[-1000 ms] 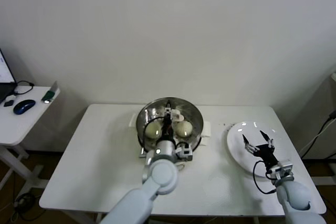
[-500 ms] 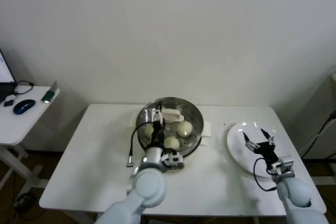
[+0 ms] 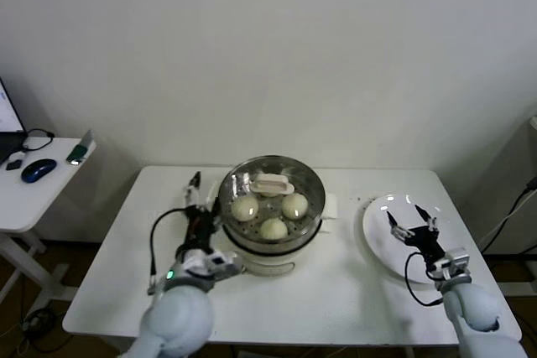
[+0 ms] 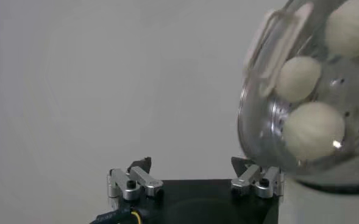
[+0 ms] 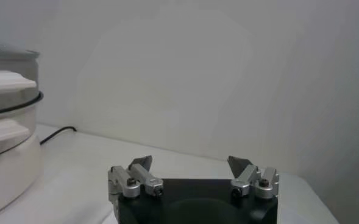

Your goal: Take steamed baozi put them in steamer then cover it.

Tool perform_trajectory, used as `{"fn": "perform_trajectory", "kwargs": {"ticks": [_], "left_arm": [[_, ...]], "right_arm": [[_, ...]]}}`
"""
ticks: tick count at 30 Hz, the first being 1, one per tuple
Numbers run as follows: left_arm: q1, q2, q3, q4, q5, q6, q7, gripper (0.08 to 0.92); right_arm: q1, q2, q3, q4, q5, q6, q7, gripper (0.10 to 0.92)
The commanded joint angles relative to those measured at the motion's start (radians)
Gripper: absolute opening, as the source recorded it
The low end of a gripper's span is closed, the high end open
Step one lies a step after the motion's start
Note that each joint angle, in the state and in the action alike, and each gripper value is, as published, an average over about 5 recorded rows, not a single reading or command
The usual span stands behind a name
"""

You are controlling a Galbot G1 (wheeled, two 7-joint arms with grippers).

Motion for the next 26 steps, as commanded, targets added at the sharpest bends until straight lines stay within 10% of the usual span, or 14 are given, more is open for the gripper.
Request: {"fn": "perform_trajectory", "kwargs": {"ticks": [1,11,26], "left_arm": [[0.319,-0.069,-0.518,-0.047,-0.765,-0.667,-0.189,0.823],[0.397,-0.183,-0.646,0.173,-1.082,-0.904,-0.173,0.823],[0.395,-0.177,-0.623,0.214,-1.072,-0.895,-0.158,0.823]], "right_arm": [[-0.031,0.008,0.003,0.037,-0.019,0.01,-0.006,0.823],[-0.081,0.033,0.01,0.072,-0.032,0.065,-0.008,0.823],[-0.112,0.051,0.033,0.105,-0.018,0.076,-0.016,0.823]]}}
